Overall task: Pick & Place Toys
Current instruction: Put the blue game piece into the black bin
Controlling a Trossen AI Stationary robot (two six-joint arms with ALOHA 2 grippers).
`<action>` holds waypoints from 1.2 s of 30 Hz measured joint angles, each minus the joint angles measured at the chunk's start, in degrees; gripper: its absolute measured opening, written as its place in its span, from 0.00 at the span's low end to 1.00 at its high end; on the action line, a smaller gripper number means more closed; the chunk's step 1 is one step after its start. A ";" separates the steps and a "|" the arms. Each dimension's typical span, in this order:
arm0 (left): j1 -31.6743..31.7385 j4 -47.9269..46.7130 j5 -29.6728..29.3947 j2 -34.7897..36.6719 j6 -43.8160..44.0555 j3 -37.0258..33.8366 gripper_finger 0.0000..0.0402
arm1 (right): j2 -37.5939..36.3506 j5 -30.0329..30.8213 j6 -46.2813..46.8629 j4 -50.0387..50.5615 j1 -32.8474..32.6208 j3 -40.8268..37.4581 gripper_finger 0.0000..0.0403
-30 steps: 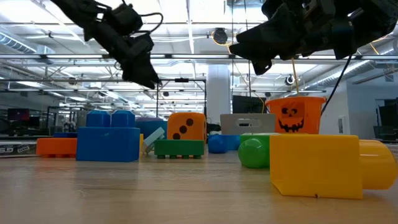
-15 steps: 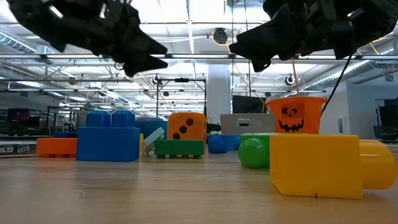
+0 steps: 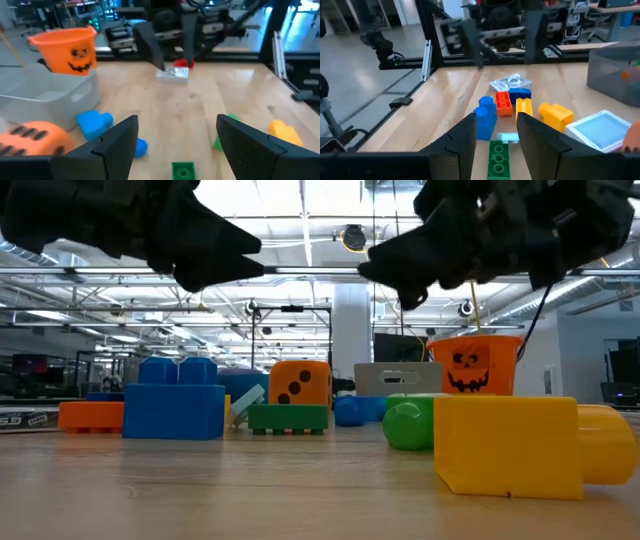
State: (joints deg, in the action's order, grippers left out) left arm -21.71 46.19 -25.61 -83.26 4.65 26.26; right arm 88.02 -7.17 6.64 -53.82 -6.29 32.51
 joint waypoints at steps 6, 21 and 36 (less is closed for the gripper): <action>0.06 3.49 0.01 -6.00 -1.17 0.20 0.69 | 7.51 6.51 -0.18 -0.67 -1.43 2.16 0.34; 0.23 3.40 0.03 -5.73 -1.97 0.26 0.69 | 16.27 7.36 0.80 8.60 6.74 6.00 0.34; 1.89 3.37 0.05 -5.73 -1.97 0.26 0.69 | 16.18 7.16 1.99 9.86 9.66 5.97 0.34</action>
State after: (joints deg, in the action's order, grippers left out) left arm -19.81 49.56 -25.56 -88.99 2.68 26.52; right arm 104.20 -0.01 8.63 -43.96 3.37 38.48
